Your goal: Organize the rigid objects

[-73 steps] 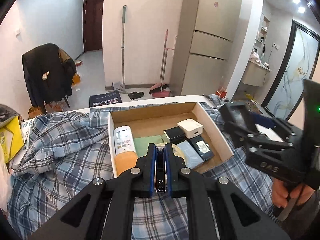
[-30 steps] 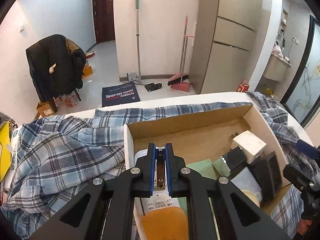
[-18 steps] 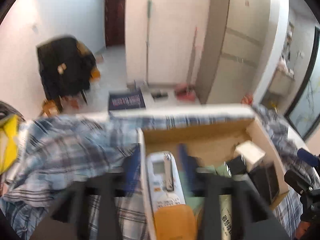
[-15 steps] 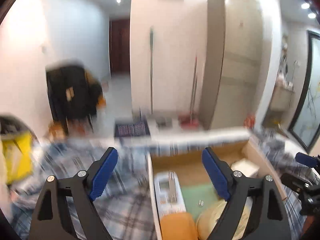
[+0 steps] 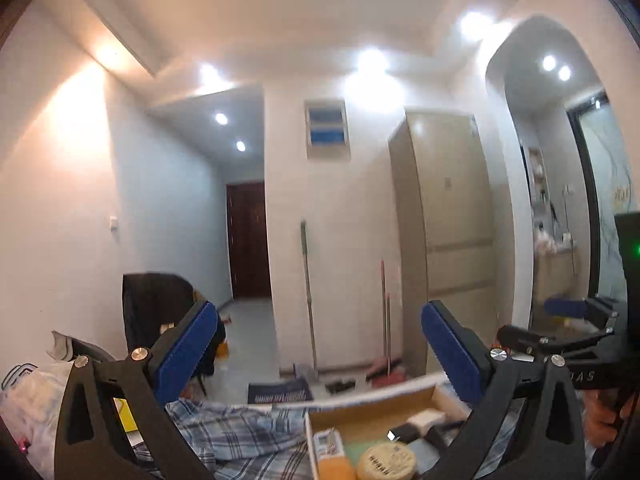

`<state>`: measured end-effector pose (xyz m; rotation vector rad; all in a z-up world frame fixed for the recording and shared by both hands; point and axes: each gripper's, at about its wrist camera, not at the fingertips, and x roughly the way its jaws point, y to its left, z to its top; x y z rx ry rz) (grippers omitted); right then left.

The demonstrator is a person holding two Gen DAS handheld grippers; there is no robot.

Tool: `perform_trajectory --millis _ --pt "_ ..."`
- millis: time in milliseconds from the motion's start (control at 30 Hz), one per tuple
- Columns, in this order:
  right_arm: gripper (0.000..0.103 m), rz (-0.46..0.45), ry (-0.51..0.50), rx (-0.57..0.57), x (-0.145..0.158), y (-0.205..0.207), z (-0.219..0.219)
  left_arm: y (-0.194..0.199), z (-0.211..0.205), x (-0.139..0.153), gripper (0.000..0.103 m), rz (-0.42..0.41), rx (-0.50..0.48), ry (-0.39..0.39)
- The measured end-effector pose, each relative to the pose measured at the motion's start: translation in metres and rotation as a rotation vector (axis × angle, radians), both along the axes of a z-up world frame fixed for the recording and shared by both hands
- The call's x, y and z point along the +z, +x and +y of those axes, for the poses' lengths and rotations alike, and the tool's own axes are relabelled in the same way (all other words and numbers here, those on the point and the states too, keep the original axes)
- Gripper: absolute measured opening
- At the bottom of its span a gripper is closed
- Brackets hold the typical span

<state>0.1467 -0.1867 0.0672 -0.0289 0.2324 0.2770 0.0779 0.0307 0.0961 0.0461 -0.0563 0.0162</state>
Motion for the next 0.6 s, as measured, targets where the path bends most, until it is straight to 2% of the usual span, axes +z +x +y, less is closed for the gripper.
perform_trajectory --millis 67,233,367,533,600 --pt "0.103 -0.047 0.011 0.005 0.008 -0.017 -0.001 -0.017 -0.001 0.006 0.103 -0.031 -0.014 -0.022" --pt "0.103 -0.132 -0.013 0.028 0.013 -0.053 0.0 -0.053 -0.007 0.012 0.103 -0.048 -0.033 -0.033" --pt "0.103 -0.14 -0.048 0.023 0.002 -0.068 0.0 -0.076 -0.01 0.005 0.103 -0.043 -0.032 -0.037" --pt "0.103 -0.124 0.024 -0.003 -0.017 -0.081 -0.017 -0.092 -0.012 -0.02 0.103 -0.011 0.029 -0.057" --pt "0.103 -0.11 0.046 -0.006 -0.027 -0.082 -0.023 -0.092 -0.01 -0.034 0.103 0.002 0.024 -0.068"
